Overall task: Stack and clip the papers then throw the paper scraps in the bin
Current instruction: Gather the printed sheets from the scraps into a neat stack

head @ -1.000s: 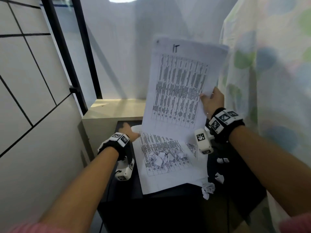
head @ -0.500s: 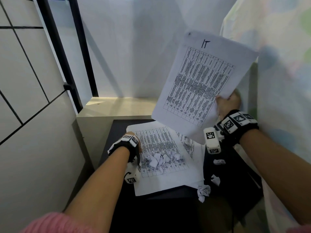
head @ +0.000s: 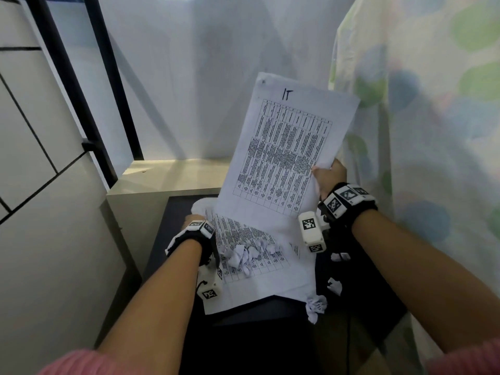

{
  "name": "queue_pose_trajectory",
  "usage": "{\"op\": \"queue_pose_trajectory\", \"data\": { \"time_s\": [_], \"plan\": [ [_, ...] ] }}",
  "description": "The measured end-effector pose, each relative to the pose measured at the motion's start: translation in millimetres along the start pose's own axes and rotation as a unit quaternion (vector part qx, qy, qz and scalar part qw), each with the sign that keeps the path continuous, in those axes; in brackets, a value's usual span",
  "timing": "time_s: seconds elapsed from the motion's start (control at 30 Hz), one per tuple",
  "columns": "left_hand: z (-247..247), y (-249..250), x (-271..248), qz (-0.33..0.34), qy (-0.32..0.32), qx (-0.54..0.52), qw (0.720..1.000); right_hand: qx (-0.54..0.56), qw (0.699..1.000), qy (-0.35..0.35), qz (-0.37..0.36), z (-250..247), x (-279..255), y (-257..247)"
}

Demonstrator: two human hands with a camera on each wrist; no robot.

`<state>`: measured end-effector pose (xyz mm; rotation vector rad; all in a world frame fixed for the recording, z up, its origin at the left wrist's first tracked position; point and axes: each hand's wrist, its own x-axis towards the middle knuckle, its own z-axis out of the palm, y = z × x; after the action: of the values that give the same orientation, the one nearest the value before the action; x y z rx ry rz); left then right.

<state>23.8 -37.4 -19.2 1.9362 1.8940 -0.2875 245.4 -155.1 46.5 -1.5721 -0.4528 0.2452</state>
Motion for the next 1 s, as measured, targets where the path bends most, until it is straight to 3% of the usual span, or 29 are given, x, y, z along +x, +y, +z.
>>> {"op": "queue_pose_trajectory", "data": {
  "time_s": [0.1, 0.23, 0.33, 0.5, 0.57, 0.67, 0.73, 0.83, 0.9, 1.0],
  "plan": [
    [-11.6, -4.9, -11.5, 0.013, -0.033, 0.026, 0.999, 0.001, 1.000, 0.000, -0.002, -2.9, 0.1, -0.7],
    [-6.8, -17.4, 14.5, 0.096, -0.023, -0.115, 0.988, -0.006, 1.000, -0.002, -0.001, -8.1, -1.1, 0.6],
    [-12.7, -25.8, 26.3, 0.150, 0.040, -0.244, 0.957, -0.002, 1.000, -0.017, 0.013, -7.7, -1.6, 1.9],
    [-32.1, -26.4, 36.5, 0.242, 0.060, -0.445, 0.860, 0.003, 0.997, -0.071, 0.016, 4.6, -12.0, -8.2],
    [-41.9, -21.9, 26.2, 0.277, 0.030, -0.516, 0.810, 0.004, 0.996, -0.093, 0.000, 12.1, -16.5, -14.8],
    [-57.2, -14.9, 2.0, 0.280, -0.005, -0.621, 0.732, 0.021, 0.994, -0.108, -0.014, 21.3, -20.4, -23.9],
    [-64.1, -12.8, -6.4, 0.277, -0.035, -0.656, 0.702, 0.021, 0.993, -0.117, -0.020, 23.0, -18.2, -26.8],
    [-67.6, -12.3, -23.9, 0.344, -0.034, -0.574, 0.743, 0.033, 0.989, -0.139, -0.029, 19.9, -22.3, -38.1],
    [-70.2, -10.9, -29.1, 0.376, 0.050, -0.534, 0.756, 0.050, 0.985, -0.158, -0.045, 16.7, -28.2, -45.9],
    [-81.8, -8.7, -37.2, 0.411, 0.157, -0.497, 0.748, 0.092, 0.978, -0.169, -0.080, 15.0, -34.5, -58.5]
  ]
}}
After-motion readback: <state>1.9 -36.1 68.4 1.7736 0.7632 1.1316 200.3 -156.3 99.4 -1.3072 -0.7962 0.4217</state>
